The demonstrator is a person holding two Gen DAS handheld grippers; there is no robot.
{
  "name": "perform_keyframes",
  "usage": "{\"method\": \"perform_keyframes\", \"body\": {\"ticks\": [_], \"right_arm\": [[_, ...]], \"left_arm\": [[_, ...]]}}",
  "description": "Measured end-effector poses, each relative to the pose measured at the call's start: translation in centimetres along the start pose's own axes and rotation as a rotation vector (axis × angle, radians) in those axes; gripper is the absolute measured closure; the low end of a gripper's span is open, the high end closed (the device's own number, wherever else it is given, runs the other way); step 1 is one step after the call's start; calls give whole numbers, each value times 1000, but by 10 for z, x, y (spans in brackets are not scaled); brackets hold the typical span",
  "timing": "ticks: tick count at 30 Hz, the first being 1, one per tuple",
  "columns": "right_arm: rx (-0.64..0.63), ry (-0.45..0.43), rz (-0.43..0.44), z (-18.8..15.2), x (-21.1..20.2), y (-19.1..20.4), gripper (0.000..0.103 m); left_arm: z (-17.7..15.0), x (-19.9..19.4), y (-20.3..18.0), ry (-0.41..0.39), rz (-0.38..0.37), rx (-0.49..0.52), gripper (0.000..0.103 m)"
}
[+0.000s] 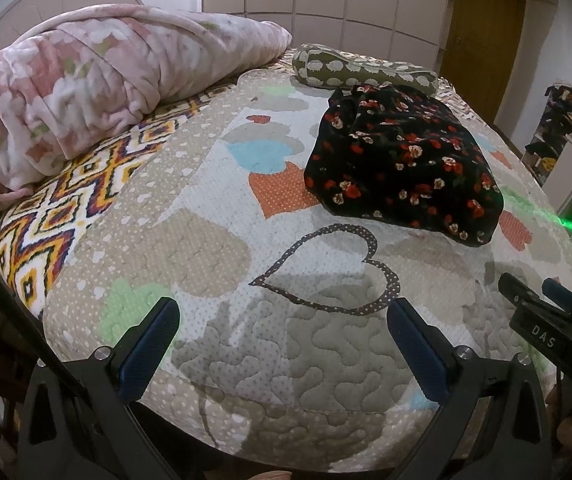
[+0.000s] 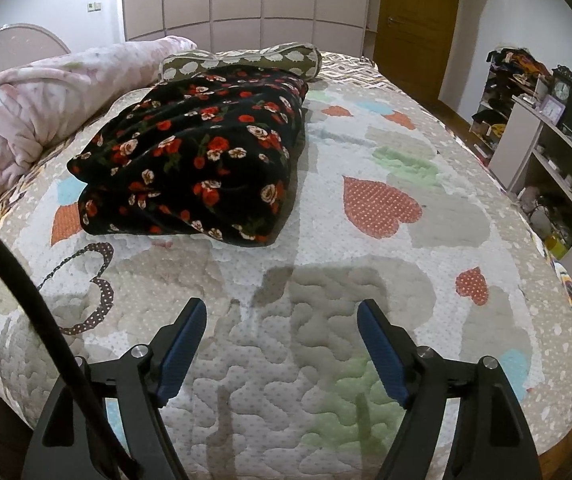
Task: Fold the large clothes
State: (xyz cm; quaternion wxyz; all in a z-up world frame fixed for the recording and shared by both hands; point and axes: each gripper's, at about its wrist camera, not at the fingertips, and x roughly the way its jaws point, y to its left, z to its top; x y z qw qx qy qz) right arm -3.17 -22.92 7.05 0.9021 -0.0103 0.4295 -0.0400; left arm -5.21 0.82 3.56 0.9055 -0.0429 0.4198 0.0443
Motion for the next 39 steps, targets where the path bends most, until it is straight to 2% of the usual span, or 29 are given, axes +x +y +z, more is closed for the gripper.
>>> {"method": "perform_keyframes", "body": {"ticks": [25,39], "right_arm": [[-25,47,-16,-6,15,5,20],[12,60,-21,-7,22,-8,20]], "left_arm": [[-7,26,-2,87,-16,5,0],[-19,65,-17,176,3,74,0]]}}
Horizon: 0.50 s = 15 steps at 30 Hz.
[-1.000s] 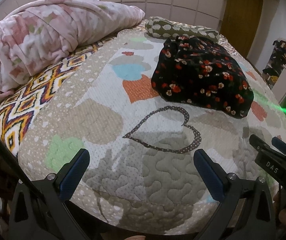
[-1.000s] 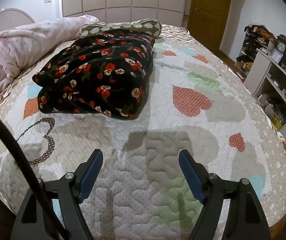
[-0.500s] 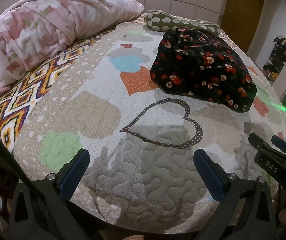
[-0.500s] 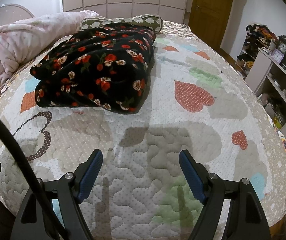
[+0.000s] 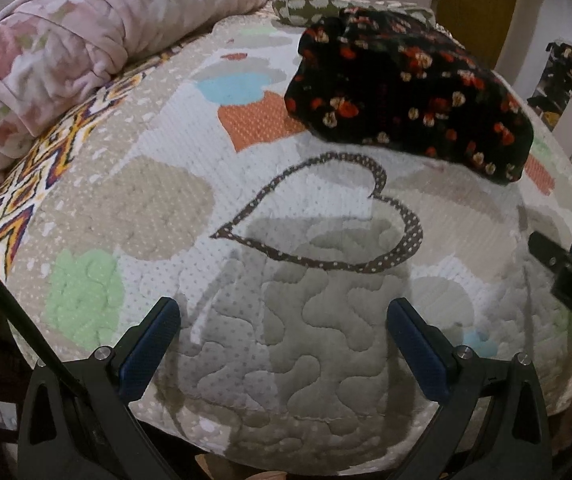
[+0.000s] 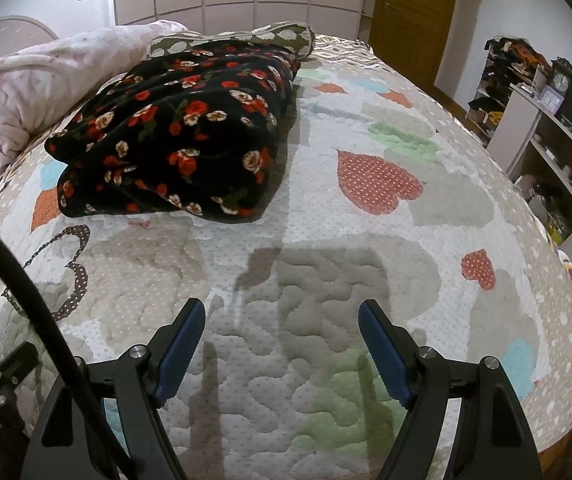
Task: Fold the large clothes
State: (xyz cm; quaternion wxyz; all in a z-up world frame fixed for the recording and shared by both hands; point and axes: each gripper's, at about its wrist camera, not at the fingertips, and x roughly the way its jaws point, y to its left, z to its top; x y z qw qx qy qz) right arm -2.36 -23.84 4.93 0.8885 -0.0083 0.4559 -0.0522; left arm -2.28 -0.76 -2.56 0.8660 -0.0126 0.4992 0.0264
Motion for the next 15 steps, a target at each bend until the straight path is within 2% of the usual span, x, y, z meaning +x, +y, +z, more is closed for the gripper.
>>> {"method": "perform_keyframes", "body": {"ticks": [15], "right_arm": [[6,15,8,-2,6,0,20]], "left_arm": [[-3,8,0,2,13,21,0]]}}
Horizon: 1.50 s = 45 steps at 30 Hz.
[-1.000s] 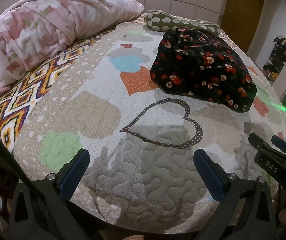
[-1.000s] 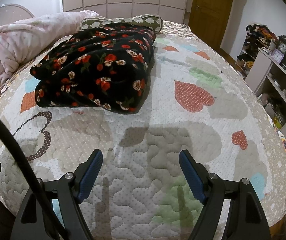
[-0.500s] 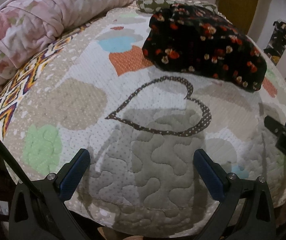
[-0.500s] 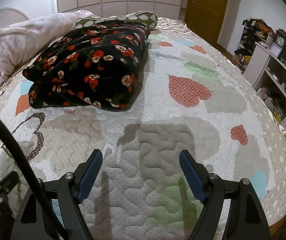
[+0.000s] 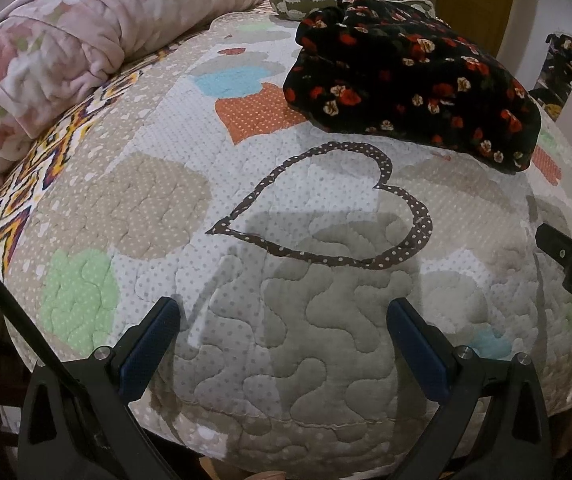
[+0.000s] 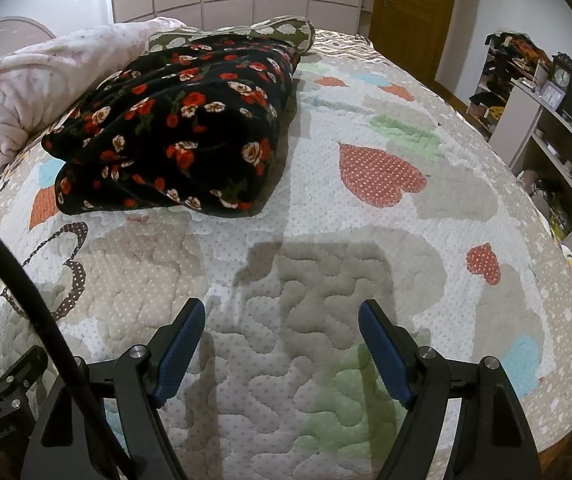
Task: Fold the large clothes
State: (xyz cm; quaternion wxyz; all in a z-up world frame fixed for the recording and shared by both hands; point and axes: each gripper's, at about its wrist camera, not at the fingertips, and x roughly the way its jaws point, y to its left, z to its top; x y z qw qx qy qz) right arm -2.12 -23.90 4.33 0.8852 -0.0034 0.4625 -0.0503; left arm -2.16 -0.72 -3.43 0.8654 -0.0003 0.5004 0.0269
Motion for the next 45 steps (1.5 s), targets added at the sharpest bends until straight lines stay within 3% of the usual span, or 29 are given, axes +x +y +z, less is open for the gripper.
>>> {"method": "perform_keyframes", "body": {"ticks": [21,35,45], "right_arm": [[-4,-1,6,0,-5,3,20],[-14,-25,-6,1,-18,11,20],[1,-39,-1,2,-22,6,20]], "left_arm": [[-4,3,-2,-24,13,10,0],[-3,-35,11,-83,-33,-53,0],[-4,-46,1,-96,-46,-17,0]]}}
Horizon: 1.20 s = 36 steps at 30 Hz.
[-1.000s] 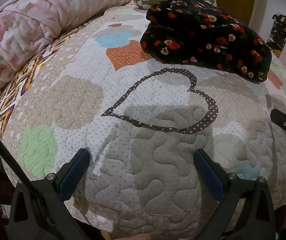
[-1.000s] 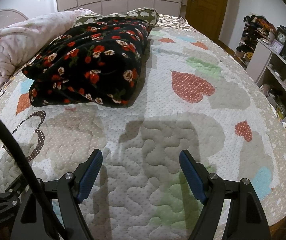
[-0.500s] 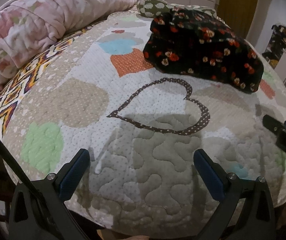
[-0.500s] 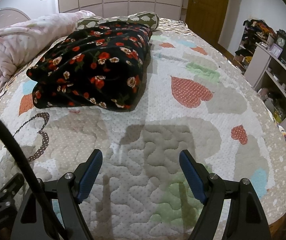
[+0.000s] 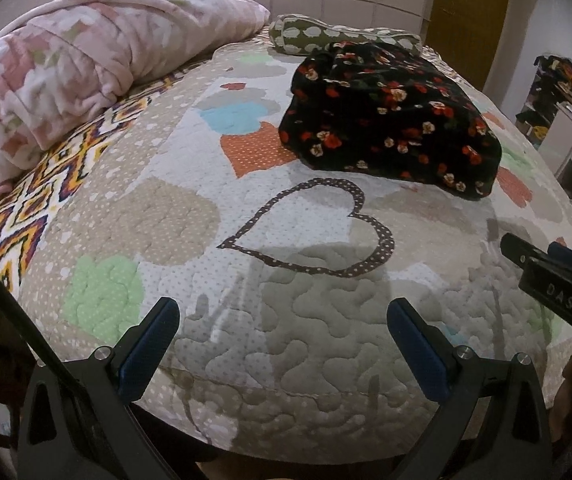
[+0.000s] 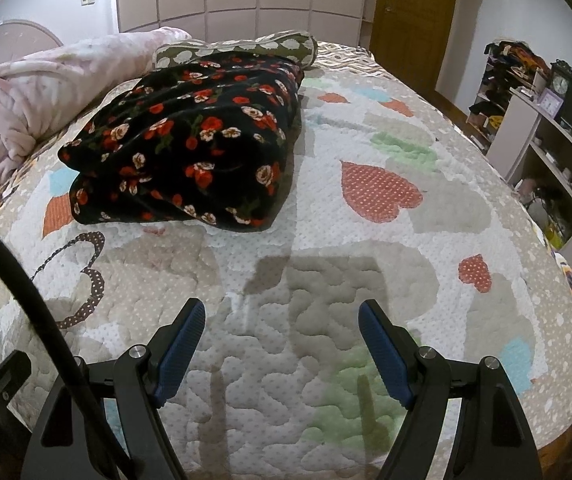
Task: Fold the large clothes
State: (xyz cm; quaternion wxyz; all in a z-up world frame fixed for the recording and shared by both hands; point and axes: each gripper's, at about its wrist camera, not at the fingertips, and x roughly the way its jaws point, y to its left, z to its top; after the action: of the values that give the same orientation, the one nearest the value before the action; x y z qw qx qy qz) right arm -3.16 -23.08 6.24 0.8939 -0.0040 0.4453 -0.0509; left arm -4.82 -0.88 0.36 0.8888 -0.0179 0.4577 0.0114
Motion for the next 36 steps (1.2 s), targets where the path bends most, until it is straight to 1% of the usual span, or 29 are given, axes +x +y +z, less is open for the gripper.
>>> {"method": "perform_keyframes", "body": {"ticks": [36], "right_arm": [[-10,-2,12,0,0,3,20]], "left_arm": [[0,0,3,10,-11,-11,0]]}}
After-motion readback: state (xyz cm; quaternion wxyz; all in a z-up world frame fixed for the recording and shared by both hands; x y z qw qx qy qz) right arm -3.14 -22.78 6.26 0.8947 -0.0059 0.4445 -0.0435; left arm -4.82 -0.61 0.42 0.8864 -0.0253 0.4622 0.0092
